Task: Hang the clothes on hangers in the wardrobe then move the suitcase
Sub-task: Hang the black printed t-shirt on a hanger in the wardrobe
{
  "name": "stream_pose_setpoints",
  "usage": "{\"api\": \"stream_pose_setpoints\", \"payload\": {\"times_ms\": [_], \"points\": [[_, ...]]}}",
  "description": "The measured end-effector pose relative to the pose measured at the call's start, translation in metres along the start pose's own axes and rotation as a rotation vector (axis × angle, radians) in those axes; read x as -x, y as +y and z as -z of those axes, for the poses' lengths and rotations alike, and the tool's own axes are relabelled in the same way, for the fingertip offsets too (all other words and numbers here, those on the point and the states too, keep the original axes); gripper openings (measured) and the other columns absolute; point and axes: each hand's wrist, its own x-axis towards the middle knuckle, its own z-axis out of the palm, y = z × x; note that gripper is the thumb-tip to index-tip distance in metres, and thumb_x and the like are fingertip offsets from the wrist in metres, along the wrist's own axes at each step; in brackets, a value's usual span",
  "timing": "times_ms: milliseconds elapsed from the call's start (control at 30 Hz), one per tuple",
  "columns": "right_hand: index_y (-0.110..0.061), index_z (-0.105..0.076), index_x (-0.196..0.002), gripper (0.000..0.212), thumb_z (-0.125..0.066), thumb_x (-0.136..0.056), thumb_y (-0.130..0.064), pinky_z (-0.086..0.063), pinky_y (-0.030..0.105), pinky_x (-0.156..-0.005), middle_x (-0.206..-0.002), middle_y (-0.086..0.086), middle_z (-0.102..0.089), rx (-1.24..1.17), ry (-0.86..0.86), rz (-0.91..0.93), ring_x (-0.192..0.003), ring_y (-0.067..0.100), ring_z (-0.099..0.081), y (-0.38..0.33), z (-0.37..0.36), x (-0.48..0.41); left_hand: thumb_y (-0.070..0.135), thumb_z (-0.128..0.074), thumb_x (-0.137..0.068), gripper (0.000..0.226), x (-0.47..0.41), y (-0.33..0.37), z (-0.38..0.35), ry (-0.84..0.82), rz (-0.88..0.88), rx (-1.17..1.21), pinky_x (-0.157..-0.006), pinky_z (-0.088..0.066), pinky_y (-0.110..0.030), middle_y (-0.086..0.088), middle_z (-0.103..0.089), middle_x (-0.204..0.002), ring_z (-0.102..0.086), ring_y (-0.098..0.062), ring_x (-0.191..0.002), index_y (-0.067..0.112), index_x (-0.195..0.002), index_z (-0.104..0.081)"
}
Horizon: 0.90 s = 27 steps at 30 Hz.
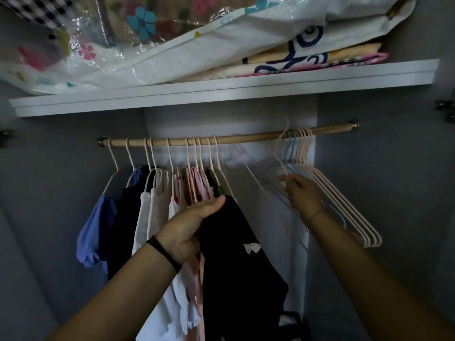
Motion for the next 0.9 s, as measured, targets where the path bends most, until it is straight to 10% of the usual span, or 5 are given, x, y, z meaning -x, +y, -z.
{"api": "stream_pose_setpoints", "payload": {"times_ms": [233, 400, 533, 900], "points": [[-0.014, -0.035, -0.057, 0.042, -0.049, -0.097, -0.017, -0.021, 0.013, -0.036, -0.042, -0.009, -0.031, -0.21, -0.042, -0.007, -0.035, 0.002, -0.025, 0.009, 0.036, 0.122, 0.014, -0.063, -0.081, 0.039, 0.013, -0.017, 0.013, 0.032, 0.035, -0.017, -0.072, -0.058, -0.027, -0.015, -0.065, -0.112, -0.068, -0.02, -0.081, 0.004, -0.118, -0.061], [-0.005, -0.056, -0.073, 0.026, -0.055, -0.094, -0.021, -0.026, 0.015, -0.035, -0.043, -0.007, -0.037, -0.085, -0.057, -0.126, -0.034, 0.001, -0.03, 0.006, 0.046, 0.164, 0.012, -0.066, -0.079, 0.07, 0.022, -0.033, 0.026, 0.018, 0.073, 0.042, -0.062, -0.059, -0.029, -0.014, -0.06, -0.126, -0.07, -0.02, -0.084, 0.014, -0.143, -0.038], [-0.008, -0.063, -0.074, 0.031, -0.049, -0.097, -0.024, -0.026, 0.013, -0.035, -0.044, -0.006, -0.036, -0.132, 0.087, -0.111, -0.033, 0.0, -0.03, 0.0, 0.046, 0.192, 0.016, -0.057, -0.09, 0.019, 0.04, -0.039, 0.036, -0.025, 0.146, -0.067, -0.068, -0.059, -0.027, -0.011, -0.067, -0.1, -0.071, -0.018, -0.074, 0.006, -0.105, -0.065], [-0.024, -0.072, -0.068, 0.056, -0.029, -0.103, -0.019, -0.027, 0.015, -0.049, -0.066, -0.004, -0.038, -0.802, 0.069, 0.145, -0.049, 0.002, -0.029, -0.067, 0.032, 0.243, 0.015, -0.059, -0.088, 0.036, 0.081, -0.053, 0.049, -0.045, 0.106, -0.254, -0.069, -0.058, -0.025, -0.015, -0.069, -0.098, -0.07, -0.018, -0.073, -0.003, -0.12, -0.059]]}}
